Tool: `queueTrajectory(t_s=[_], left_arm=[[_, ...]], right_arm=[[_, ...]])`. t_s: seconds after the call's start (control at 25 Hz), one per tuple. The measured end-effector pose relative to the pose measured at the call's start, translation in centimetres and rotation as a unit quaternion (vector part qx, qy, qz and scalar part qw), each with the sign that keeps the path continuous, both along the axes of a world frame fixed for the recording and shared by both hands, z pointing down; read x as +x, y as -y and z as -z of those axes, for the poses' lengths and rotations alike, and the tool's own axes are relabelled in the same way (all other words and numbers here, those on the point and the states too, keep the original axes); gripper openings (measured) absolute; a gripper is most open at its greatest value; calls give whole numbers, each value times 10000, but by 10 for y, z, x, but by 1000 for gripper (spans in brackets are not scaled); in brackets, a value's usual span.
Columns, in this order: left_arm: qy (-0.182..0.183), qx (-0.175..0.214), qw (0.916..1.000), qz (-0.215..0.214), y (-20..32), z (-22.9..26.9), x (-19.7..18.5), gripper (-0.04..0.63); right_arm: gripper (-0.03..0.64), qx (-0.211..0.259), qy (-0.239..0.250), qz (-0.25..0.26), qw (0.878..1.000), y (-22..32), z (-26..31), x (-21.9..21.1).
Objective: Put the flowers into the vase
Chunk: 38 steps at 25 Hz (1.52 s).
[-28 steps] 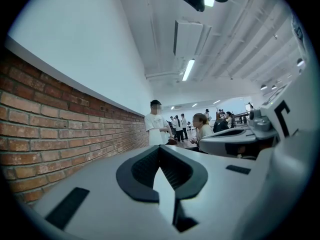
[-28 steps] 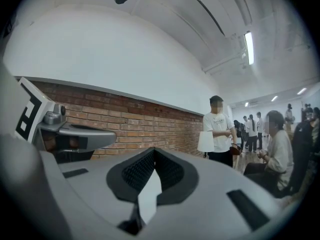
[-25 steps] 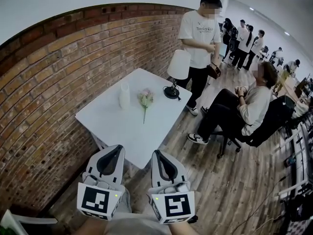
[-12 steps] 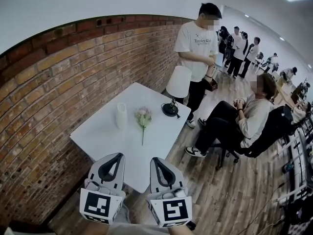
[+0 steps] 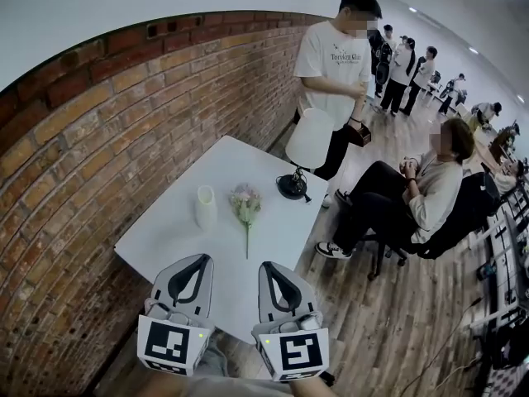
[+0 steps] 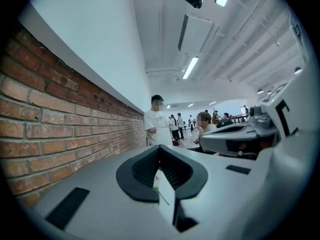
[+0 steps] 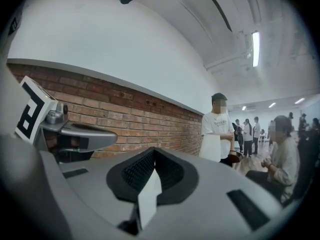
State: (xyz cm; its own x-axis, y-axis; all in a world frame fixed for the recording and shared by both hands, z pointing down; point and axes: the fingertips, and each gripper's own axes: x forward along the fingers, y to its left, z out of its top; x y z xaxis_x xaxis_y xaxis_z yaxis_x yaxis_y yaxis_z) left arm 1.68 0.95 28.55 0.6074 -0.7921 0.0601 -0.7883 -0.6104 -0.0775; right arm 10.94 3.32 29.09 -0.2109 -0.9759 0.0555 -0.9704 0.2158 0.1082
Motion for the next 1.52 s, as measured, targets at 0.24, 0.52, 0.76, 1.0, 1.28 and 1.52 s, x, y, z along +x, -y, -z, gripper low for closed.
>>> queueTrajectory(t_s=[0.24,0.52,0.76,1.0,1.28,1.52], left_arm=[[58,-25,9997,-249,51,-4,-6,8],[85,-98,9984,-548,95,-13,-6,8],[103,-98,9972,-729,118,-23,-8,8],[165,-146,9968,-765,133,-33,-8,8],[216,-228,9972,-682,145,-45,-3,8],[372,-318,9972,-559,155,-65,1,8]], right_arm=[[8,-123,-38,-206,9997,46,-7,-8],[8,-175,-85,-460,9988,86,-15,-14],[8,-328,-152,-667,9971,108,-26,-14],[8,-501,-184,-630,9966,118,-39,-16],[8,-551,-220,-541,9968,135,-44,-13],[9,-688,-355,-382,9963,154,-57,-8]])
